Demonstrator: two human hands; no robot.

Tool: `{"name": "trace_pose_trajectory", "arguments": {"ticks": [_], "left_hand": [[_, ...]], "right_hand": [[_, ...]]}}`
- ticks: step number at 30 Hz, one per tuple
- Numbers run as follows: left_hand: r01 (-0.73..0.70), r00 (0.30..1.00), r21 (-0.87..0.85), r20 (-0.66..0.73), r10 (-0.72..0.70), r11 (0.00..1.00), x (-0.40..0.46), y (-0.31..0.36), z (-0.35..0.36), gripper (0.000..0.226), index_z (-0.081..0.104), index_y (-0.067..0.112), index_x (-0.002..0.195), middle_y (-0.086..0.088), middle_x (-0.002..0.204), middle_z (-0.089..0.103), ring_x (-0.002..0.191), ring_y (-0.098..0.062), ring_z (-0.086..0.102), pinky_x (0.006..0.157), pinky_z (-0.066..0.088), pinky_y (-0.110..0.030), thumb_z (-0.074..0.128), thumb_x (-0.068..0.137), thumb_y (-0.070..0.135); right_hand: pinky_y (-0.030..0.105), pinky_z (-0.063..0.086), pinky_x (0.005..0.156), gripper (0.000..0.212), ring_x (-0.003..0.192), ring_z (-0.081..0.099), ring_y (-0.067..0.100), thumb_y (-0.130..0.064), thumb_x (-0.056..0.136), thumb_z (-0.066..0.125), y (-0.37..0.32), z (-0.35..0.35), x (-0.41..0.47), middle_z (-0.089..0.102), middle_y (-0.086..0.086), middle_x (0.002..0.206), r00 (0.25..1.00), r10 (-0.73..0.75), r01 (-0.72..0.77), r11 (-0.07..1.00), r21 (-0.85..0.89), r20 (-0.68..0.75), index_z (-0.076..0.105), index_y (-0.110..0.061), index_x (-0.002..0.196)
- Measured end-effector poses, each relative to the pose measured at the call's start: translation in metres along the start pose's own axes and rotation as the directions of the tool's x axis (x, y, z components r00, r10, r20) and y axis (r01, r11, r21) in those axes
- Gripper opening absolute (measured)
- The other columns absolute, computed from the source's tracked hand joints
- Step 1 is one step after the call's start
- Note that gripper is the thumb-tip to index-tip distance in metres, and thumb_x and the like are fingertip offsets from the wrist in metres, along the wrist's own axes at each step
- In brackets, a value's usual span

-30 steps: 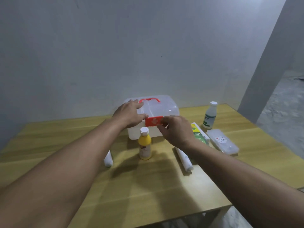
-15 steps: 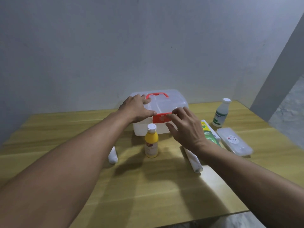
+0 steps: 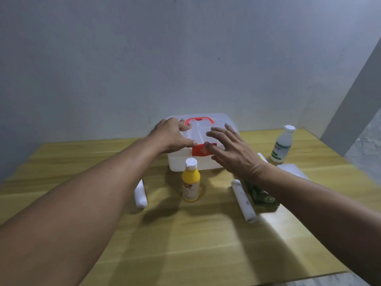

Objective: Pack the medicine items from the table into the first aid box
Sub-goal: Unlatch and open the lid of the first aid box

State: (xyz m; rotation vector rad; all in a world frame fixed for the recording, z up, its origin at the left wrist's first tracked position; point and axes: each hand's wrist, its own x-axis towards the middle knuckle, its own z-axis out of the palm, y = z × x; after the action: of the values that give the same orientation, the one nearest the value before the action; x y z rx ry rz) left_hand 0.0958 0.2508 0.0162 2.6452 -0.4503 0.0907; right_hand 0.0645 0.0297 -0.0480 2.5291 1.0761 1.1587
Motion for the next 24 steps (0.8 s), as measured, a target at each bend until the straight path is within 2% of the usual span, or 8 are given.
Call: {"name": "trace_pose_trajectory", "arguments": {"ticks": [7, 12, 17, 21, 24], "left_hand": [[-0.012, 1.0, -0.001, 0.002, 0.012, 1.0, 0.002, -0.004, 0.002, 0.073, 0.05, 0.026, 0.14, 0.001, 0.157, 0.033, 0.147, -0.015, 0.024, 0.12, 0.023, -0.042, 0.071, 0.076, 0.052], [-0.023, 1.0, 0.015, -0.007, 0.023, 1.0, 0.001, -0.003, 0.003, 0.072, 0.049, 0.024, 0.141, 0.0, 0.157, 0.032, 0.148, -0.015, 0.024, 0.12, 0.022, -0.041, 0.071, 0.078, 0.05], [-0.037, 0.999, 0.029, -0.018, 0.037, 0.999, 0.0, -0.001, 0.004, 0.07, 0.048, 0.023, 0.142, 0.0, 0.157, 0.032, 0.148, -0.015, 0.023, 0.12, 0.021, -0.04, 0.069, 0.08, 0.048], [-0.039, 0.999, 0.036, -0.017, 0.039, 0.999, -0.001, -0.001, 0.005, 0.07, 0.047, 0.023, 0.142, 0.001, 0.158, 0.031, 0.148, -0.014, 0.021, 0.12, 0.018, -0.039, 0.069, 0.081, 0.049], [-0.031, 1.0, 0.029, -0.002, 0.031, 0.999, -0.002, -0.001, 0.006, 0.069, 0.047, 0.024, 0.143, 0.002, 0.158, 0.029, 0.149, -0.013, 0.02, 0.121, 0.018, -0.039, 0.068, 0.082, 0.047]], "right_hand": [[0.053, 0.051, 0.084, 0.02, 0.103, 0.064, 0.039, -0.02, 0.087, 0.064, 0.003, -0.002, 0.01, 0.067, 0.022, 0.107, 0.991, -0.087, 0.08, 0.994, -0.076, -0.1, 0.067, -0.004, 0.099], [0.054, 0.051, 0.084, 0.021, 0.102, 0.065, 0.04, -0.02, 0.088, 0.064, 0.0, 0.003, 0.008, 0.069, 0.022, 0.106, 0.982, -0.089, 0.071, 0.992, -0.109, -0.165, 0.068, -0.002, 0.098], [0.049, 0.056, 0.072, 0.015, 0.092, 0.07, 0.037, -0.016, 0.082, 0.068, 0.0, 0.001, 0.013, 0.072, 0.019, 0.096, 0.961, -0.145, 0.117, 0.985, -0.131, -0.235, 0.072, -0.003, 0.087], [0.046, 0.058, 0.07, 0.015, 0.09, 0.071, 0.035, -0.017, 0.078, 0.069, 0.0, -0.002, 0.015, 0.073, 0.017, 0.093, 0.956, -0.181, 0.15, 0.978, -0.145, -0.232, 0.072, -0.004, 0.084], [0.047, 0.057, 0.073, 0.024, 0.094, 0.07, 0.036, -0.024, 0.079, 0.067, 0.001, -0.002, 0.012, 0.072, 0.018, 0.098, 0.965, -0.172, 0.152, 0.982, -0.114, -0.198, 0.072, -0.003, 0.089]]}}
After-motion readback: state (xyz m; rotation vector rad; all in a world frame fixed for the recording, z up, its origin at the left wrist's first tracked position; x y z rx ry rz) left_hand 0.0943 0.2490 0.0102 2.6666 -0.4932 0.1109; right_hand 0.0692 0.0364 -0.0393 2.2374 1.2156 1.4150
